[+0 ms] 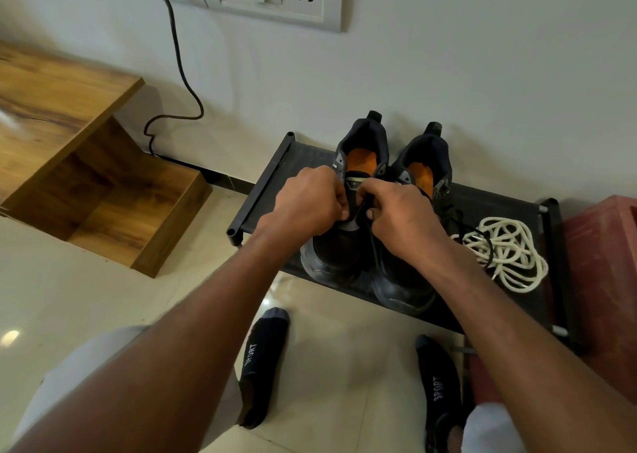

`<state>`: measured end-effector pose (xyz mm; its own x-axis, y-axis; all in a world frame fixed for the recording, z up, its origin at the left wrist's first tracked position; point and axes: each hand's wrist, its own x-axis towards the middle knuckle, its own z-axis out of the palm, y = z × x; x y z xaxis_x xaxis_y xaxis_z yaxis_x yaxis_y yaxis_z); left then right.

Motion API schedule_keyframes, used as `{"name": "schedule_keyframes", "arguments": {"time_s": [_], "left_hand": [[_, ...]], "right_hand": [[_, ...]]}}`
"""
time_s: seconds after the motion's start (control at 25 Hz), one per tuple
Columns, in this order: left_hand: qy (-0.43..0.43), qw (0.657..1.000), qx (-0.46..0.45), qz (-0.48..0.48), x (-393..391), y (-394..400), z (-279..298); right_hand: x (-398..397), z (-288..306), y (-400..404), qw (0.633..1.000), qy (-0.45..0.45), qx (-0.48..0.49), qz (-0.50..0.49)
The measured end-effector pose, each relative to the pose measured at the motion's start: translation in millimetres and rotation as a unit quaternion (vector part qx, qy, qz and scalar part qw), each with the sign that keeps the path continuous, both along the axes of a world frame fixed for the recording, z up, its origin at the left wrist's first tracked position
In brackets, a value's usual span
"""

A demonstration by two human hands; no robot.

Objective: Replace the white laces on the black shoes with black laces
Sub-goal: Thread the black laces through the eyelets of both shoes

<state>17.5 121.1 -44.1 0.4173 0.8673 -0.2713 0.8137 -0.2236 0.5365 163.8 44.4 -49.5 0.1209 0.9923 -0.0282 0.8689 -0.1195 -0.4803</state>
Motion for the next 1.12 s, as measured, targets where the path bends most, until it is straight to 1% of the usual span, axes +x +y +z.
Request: {"name": "schedule_keyframes", "arguments": {"time_s": [0.16, 0.24, 0.32, 0.36, 0.4, 0.44, 0.48, 0.52, 0.6, 0.64, 0.72, 0.8, 0.92, 1.0, 1.12], "left_hand": [[0.013, 0.998, 0.057, -0.033, -10, -1, 18], [0.022, 0.996, 0.089, -0.019, -22, 9, 31], [0.006, 0.993, 0.115, 0.003, -38, 21, 44], [-0.008, 0.994, 0.112, 0.008, -45, 26, 48], [-0.023, 0.995, 0.1, 0.009, -50, 28, 51], [-0.037, 0.996, 0.086, 0.005, -51, 27, 53], [-0.05, 0.996, 0.076, 0.001, -50, 25, 52], [-0.066, 0.995, 0.07, -0.001, -48, 24, 51], [-0.102, 0.993, 0.057, -0.001, -41, 23, 48], [-0.113, 0.992, 0.054, -0.002, -39, 22, 48], [-0.118, 0.992, 0.048, -0.018, -34, 22, 49], [-0.097, 0.993, 0.04, -0.047, -32, 20, 47], [-0.001, 0.994, 0.026, -0.102, -31, 17, 35], [0.023, 0.991, 0.007, -0.134, -29, 14, 26], [0.032, 0.988, 0.017, -0.15, -30, 18, 23]], "right_hand": [[3, -1, 1, 1.0, 0.006, -0.017, 0.003], [6, -1, 1, 0.999, 0.027, -0.032, 0.01], [6, -2, 2, 0.998, 0.03, -0.048, 0.01], [4, -3, 4, 0.999, 0.02, -0.043, 0.005], [0, -1, 5, 1.0, 0.012, -0.017, -0.005], [-5, 3, 7, 0.999, 0.023, 0.023, -0.015], [-9, 7, 9, 0.996, 0.064, 0.06, -0.022], [-12, 12, 11, 0.988, 0.134, 0.072, -0.026], [-17, 20, 11, 0.958, 0.287, 0.017, -0.014], [-19, 22, 10, 0.943, 0.333, -0.011, -0.01], [-19, 20, 8, 0.931, 0.362, -0.032, -0.032], [-16, 16, 7, 0.928, 0.362, -0.023, -0.078], [-9, 9, 11, 0.936, 0.334, 0.017, -0.113], [-5, 3, 12, 0.956, 0.267, 0.042, -0.113], [-4, 0, 10, 0.982, 0.163, 0.034, -0.092]]}}
